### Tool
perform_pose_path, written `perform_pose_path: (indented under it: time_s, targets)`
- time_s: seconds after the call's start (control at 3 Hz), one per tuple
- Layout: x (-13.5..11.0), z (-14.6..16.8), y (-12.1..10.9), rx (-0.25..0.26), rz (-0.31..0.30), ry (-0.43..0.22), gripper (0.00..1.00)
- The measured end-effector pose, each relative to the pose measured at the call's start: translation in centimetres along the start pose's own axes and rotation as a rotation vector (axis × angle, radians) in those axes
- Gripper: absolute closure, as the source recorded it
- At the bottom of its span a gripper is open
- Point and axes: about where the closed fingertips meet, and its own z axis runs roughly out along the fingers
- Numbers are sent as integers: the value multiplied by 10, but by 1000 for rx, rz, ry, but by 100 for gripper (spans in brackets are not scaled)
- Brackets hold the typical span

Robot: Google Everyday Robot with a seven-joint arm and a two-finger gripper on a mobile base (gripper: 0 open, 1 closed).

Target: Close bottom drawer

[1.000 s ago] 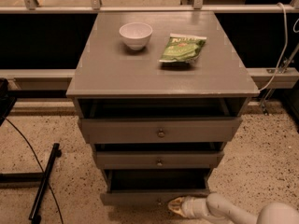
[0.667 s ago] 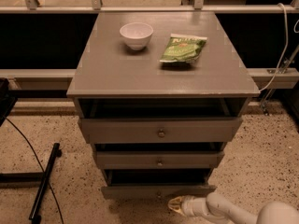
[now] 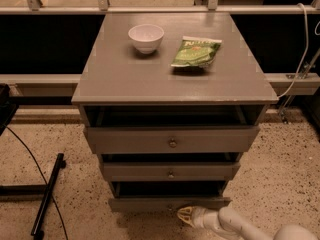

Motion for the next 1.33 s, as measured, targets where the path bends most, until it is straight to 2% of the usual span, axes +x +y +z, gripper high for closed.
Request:
perform_pose_path:
  time_s: [0.33, 0.67, 1.0, 1.33]
  targets:
    - [-2, 6, -35, 108, -62, -43, 100]
    - [-6, 4, -51, 158, -92, -64, 100]
    - [-9, -4, -59, 165, -113, -69, 100]
    - [-6, -7, -59, 142, -116, -65, 100]
